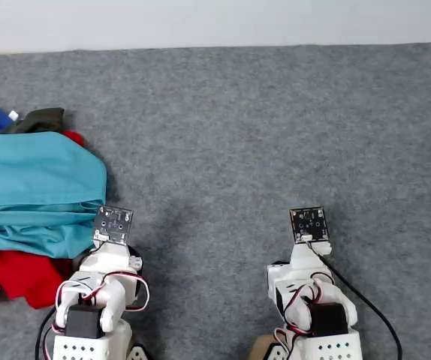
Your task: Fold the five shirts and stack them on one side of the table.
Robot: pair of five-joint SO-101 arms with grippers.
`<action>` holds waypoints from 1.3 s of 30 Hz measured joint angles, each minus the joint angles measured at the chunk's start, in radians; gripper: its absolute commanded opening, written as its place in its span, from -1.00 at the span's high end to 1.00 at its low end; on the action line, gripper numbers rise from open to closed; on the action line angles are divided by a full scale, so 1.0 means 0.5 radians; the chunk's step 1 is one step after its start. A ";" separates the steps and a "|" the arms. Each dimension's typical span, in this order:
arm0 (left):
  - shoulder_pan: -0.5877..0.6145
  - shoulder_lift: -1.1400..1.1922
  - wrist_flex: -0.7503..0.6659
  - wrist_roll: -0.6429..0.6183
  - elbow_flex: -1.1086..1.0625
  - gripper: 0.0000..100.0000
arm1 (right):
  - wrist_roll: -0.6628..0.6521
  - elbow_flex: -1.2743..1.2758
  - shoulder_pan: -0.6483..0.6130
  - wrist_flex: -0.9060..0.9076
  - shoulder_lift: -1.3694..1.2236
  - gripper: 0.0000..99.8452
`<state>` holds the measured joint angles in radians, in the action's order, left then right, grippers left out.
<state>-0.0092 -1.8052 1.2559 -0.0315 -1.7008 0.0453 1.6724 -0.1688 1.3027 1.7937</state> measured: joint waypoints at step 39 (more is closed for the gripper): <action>-0.092 0.000 0.000 0.006 0.000 0.99 | 0.000 0.000 0.000 0.000 0.000 0.98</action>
<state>-0.0552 -1.8052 1.2559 -0.0284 -1.7008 0.0453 1.6724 -0.1688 1.3027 1.7937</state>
